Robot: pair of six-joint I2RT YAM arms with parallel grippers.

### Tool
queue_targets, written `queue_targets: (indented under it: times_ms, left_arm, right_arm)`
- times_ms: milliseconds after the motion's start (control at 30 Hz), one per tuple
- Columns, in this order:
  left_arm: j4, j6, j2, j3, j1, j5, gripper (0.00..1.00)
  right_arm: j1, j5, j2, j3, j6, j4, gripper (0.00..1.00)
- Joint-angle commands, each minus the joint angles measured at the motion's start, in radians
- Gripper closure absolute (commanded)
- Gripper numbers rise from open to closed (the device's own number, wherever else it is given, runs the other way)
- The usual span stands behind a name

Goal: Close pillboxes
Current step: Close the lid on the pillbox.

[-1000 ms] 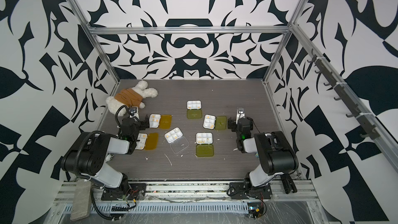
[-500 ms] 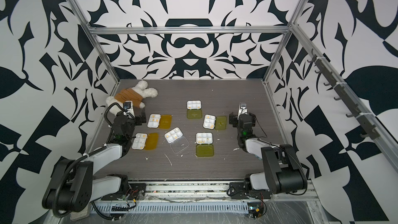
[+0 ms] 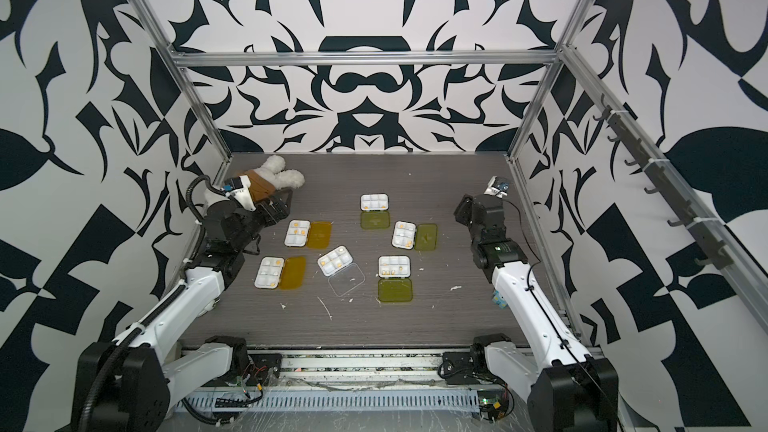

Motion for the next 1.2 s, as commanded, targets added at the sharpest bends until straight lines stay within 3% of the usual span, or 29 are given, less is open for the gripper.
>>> queue_targets:
  times_ms: [0,233,333,567,700,867,1067,1167]
  left_arm:
    - [0.102,-0.137,0.050,-0.015,0.004,0.152,0.03]
    - [0.028,-0.228,0.130,0.045,0.006,0.111,0.21]
    - [-0.010,-0.261,0.130,0.067,0.007,0.108,0.20]
    - [-0.094,-0.209,0.233,0.210,-0.018,0.291,0.18]
    - [-0.106,-0.204,0.313,0.262,-0.094,0.293,0.18]
    - [-0.175,-0.189,0.448,0.364,-0.222,0.252,0.22]
    - [-0.287,-0.199,0.622,0.517,-0.365,0.190,0.35]
    - [-0.390,-0.160,0.693,0.612,-0.428,0.141,0.38]
  right_arm:
    - [0.007,-0.111,0.049,0.061,0.020,-0.206,0.40]
    - [0.012,-0.204,0.109,0.072,-0.019,-0.280,0.53]
    - [0.023,-0.193,0.128,0.082,-0.043,-0.311,0.54]
    - [0.038,-0.285,0.150,0.066,-0.060,-0.268,0.45]
    - [0.038,-0.378,0.172,0.039,-0.062,-0.190,0.41]
    - [0.037,-0.389,0.212,0.038,-0.065,-0.155,0.41]
    - [0.028,-0.438,0.247,0.023,-0.105,-0.123,0.52]
    - [0.024,-0.454,0.257,0.000,-0.108,-0.090,0.52]
